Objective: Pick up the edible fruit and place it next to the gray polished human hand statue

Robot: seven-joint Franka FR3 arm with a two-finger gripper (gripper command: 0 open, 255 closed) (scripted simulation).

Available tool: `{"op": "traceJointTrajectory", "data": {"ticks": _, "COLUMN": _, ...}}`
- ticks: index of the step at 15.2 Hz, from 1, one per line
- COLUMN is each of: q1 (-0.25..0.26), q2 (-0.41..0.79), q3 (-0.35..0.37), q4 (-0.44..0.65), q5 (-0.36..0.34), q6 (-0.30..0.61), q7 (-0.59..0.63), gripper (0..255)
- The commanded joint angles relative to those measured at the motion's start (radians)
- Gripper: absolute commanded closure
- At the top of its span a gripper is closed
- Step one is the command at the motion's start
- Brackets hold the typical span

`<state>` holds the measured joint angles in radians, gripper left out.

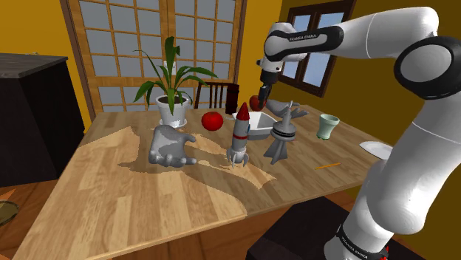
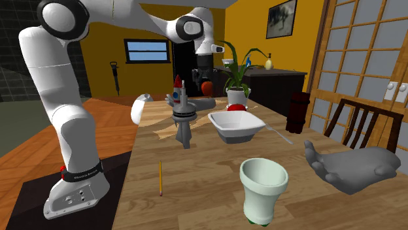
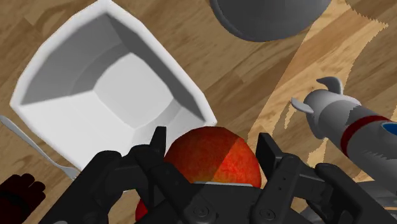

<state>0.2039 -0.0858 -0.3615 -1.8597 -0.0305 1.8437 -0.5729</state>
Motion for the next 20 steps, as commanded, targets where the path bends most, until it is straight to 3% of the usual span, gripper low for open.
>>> {"op": "traceJointTrajectory", "data": {"ticks": 1, "q1": 0.021, "q2": 0.025, "q3": 0.024, "q4": 0.027, "q5": 0.008, "q6": -0.004, "q7": 0.044, "gripper": 255}}
{"op": "traceJointTrajectory", "data": {"ticks": 9, "q1": 0.097, "q2": 0.154, "q3": 0.102, "q4": 0.177, "q5": 0.037, "q6": -0.032, "q7": 0.192, "gripper": 255}}
{"op": "traceJointTrajectory", "data": {"ticks": 16, "q1": 0.156, "q2": 0.316, "q3": 0.155, "q4": 0.389, "q5": 0.059, "q6": -0.086, "q7": 0.307, "gripper": 255}}
{"op": "traceJointTrajectory", "data": {"ticks": 20, "q1": 0.160, "q2": 0.318, "q3": 0.158, "q4": 0.352, "q5": 0.059, "q6": -0.047, "q7": 0.312, "gripper": 255}}
